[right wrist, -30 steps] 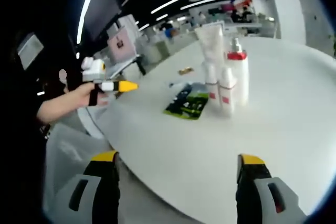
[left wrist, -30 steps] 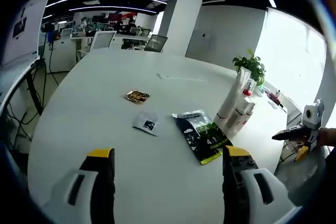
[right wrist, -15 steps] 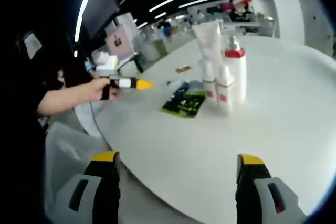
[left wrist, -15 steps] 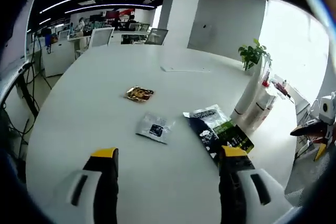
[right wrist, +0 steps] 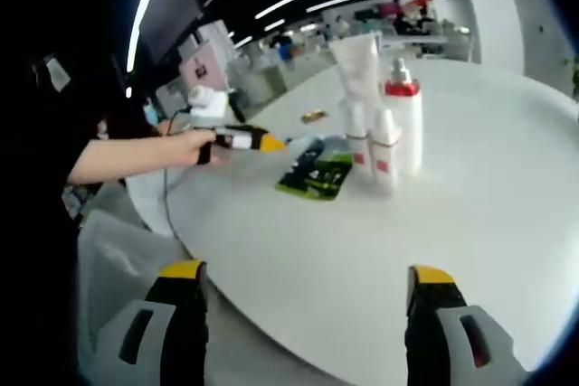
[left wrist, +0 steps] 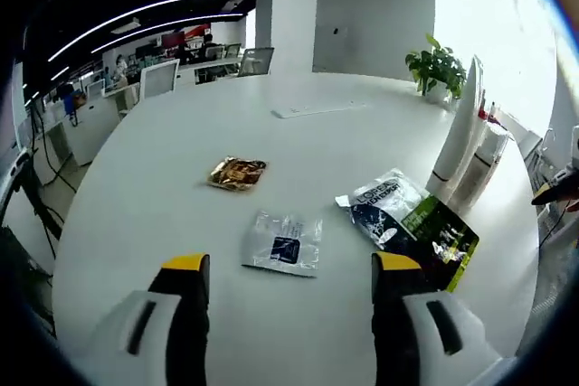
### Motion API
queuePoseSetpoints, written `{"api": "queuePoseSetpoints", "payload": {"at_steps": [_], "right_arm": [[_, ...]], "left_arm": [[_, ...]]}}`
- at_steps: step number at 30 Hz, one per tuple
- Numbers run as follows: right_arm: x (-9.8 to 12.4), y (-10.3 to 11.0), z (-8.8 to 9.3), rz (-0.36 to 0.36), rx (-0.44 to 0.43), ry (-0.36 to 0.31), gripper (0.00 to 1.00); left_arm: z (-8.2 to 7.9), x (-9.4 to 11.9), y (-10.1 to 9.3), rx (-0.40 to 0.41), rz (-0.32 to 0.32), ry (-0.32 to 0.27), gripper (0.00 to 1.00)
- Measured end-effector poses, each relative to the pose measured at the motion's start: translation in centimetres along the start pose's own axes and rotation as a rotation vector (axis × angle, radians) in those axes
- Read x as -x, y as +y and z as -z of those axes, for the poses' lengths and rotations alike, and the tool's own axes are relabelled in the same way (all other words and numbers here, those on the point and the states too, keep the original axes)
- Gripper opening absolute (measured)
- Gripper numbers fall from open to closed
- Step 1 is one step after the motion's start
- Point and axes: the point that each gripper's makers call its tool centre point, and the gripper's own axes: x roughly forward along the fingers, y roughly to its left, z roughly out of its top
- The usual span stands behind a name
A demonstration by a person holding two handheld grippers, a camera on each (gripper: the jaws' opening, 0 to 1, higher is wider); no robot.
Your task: Arrange the skincare products in the storage area until every visible bottle or jar stands upright without overlapping.
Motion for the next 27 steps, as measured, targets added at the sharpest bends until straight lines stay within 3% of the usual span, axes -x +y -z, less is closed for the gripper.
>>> {"api": "queuePoseSetpoints", "payload": {"at_steps": [4, 10, 23, 27], "right_arm": [[0.0, 0.0, 0.0, 0.002, -0.001, 0.0, 0.93], [0.0, 0.0, 0.0, 0.001, -0.001, 0.001, 0.93], [0.0, -0.1, 0.0, 0.003, -0.002, 0.002, 0.93], [0.0, -0.2, 0.0, 0.007, -0.004, 0.002, 0.93]], "left_arm": [[0.3, -0.4, 0.0, -0.021, 0.003, 0.014, 0.63], [0.4, -0.8, 0.3, 0.007, 0.003, 0.013, 0.61], [-1.4, -2.9, 0.8, -0.046, 0.011, 0.015, 0.56], [-1.3, -4.2, 0.7, -0.077, 0.036, 0.057, 0.52]]}}
